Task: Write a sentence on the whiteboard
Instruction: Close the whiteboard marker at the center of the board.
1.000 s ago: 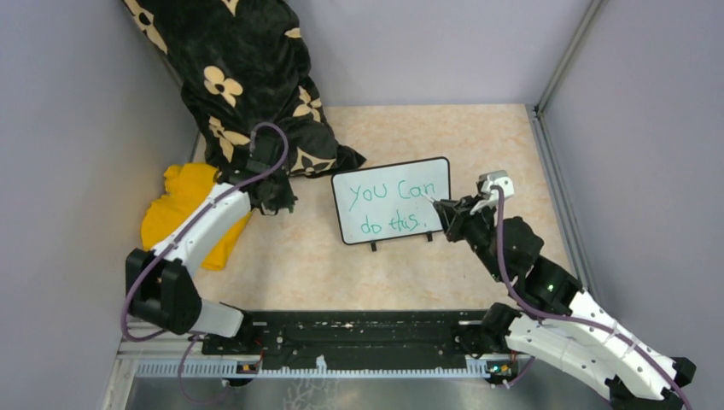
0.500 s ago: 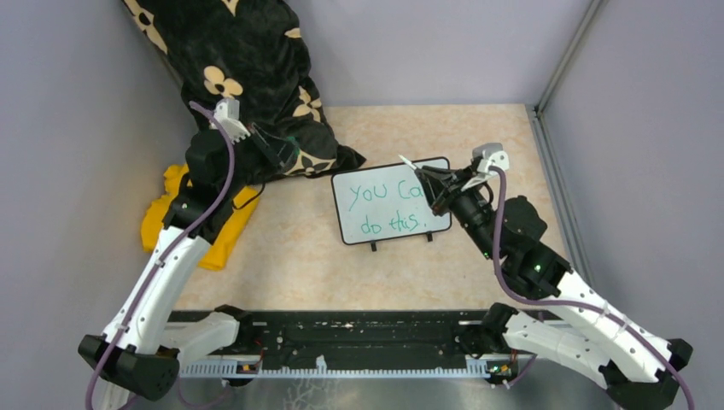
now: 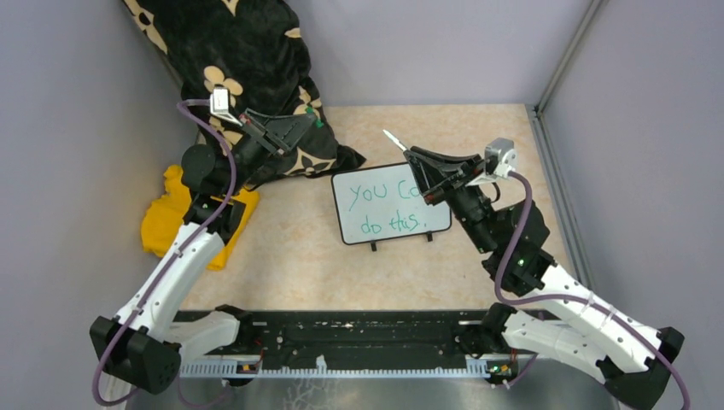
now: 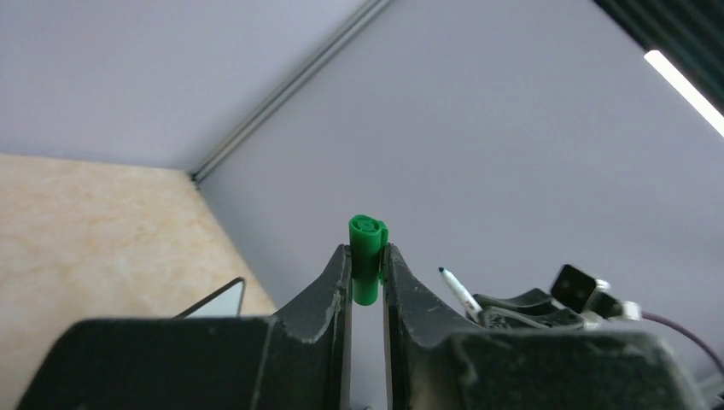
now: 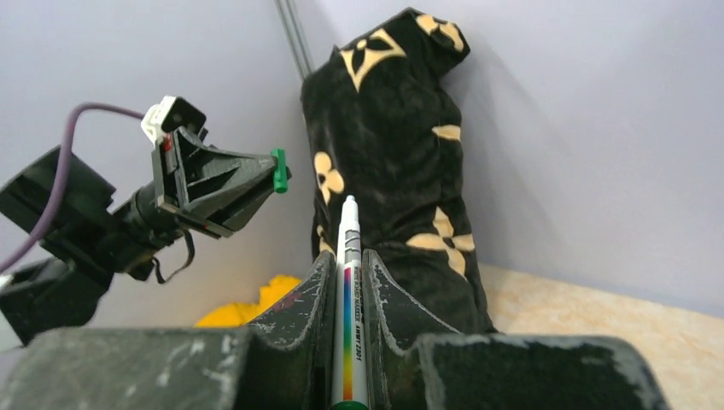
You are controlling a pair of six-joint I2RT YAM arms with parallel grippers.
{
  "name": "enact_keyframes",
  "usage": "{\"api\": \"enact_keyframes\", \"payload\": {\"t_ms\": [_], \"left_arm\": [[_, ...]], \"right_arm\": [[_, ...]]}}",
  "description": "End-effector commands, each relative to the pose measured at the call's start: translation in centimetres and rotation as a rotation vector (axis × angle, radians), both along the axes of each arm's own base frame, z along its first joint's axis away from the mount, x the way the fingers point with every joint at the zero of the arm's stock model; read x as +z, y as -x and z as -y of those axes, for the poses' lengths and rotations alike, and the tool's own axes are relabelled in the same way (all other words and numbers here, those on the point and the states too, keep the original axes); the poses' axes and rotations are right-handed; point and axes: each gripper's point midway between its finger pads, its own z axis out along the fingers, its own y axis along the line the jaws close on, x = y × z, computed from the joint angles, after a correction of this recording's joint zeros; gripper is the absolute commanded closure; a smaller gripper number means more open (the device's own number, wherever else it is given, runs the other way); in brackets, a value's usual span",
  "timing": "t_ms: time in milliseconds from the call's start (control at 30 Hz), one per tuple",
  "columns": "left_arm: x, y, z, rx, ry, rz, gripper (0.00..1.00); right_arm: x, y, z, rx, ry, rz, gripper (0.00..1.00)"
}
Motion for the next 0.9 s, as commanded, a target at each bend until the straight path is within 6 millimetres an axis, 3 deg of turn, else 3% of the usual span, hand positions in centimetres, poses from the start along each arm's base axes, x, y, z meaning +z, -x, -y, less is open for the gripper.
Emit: {"api": "enact_keyframes", "payload": {"t_ms": [0,300,433,867], "left_arm": [[4.7,2.6,-0.1,-0.121,0.207,0.132,1.00],[6.6,2.0,-0.6,-0.199,0.418,0.026,1.00],[7.6,2.9,0.0,-0.246,0.456,-0.019,1.00],[7.3,3.3,0.8,-0.228,0.473,-0.114,1.00]], "right_arm": [[3.8,1.4,0.3,0.012,-0.156,0.103,1.00],[6.5,2.2,-1.9,-0.071,-0.223,0.166,1.00],[6.6,2.0,-2.5,-0.071,-0.246,0.168,1.00],[5.9,2.3,-4.9,0.005,-0.245,0.167,1.00]]}}
